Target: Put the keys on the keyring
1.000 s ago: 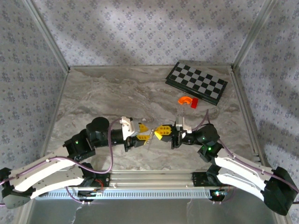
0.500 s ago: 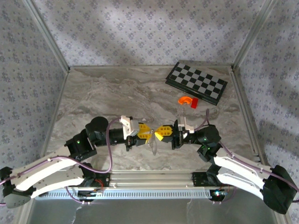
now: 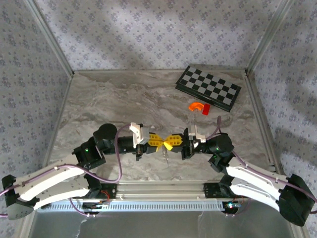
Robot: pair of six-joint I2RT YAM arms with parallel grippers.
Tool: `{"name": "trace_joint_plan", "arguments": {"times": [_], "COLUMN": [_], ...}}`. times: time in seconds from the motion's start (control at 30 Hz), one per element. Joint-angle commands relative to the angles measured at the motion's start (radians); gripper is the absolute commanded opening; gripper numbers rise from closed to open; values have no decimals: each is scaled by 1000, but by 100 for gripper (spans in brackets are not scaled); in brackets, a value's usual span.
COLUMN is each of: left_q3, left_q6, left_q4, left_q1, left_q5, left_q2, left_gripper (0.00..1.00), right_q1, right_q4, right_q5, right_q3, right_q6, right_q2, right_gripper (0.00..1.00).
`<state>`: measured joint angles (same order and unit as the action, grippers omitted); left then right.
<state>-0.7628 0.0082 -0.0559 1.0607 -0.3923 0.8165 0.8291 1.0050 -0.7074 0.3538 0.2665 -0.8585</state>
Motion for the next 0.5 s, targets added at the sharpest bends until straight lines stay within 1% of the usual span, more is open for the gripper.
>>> {"name": "trace_joint_plan", "arguments": {"times": [0.0, 0.03, 0.17, 0.23, 0.3, 0.37, 0.4, 0.47], "left_q3": [-2, -3, -9, -14, -24, -45, -59, -85], "left_q6": [1, 1, 10, 18, 33, 56, 67, 90], "left_q4": [-42, -38, -30, -18, 18, 73, 106, 173], "left_q1": [6, 5, 6, 6, 6, 5, 6, 5], "left_q5": [-25, -27, -32, -25, -12, 8, 19, 35], "left_q2": [-2, -2, 0, -2, -7, -7, -8, -2], "left_gripper": [2, 0, 0, 0, 0, 0, 0, 0], "right_q1": [10, 11, 15, 19, 26, 53, 75, 114], "right_q4": [50, 49, 31, -20, -142, -296, -402, -555], "right_q5": [-13, -11, -9, -8, 5, 49, 76, 133], "right_q3": [5, 4, 6, 15, 33, 52, 72, 105], "right_q6": [-3, -6, -21, -55, -125, -231, -304, -410], "right_q2": [4, 4, -1, 7, 40, 89, 112, 136], "right_gripper": [0, 0, 0, 1, 11, 21, 25, 28]}}
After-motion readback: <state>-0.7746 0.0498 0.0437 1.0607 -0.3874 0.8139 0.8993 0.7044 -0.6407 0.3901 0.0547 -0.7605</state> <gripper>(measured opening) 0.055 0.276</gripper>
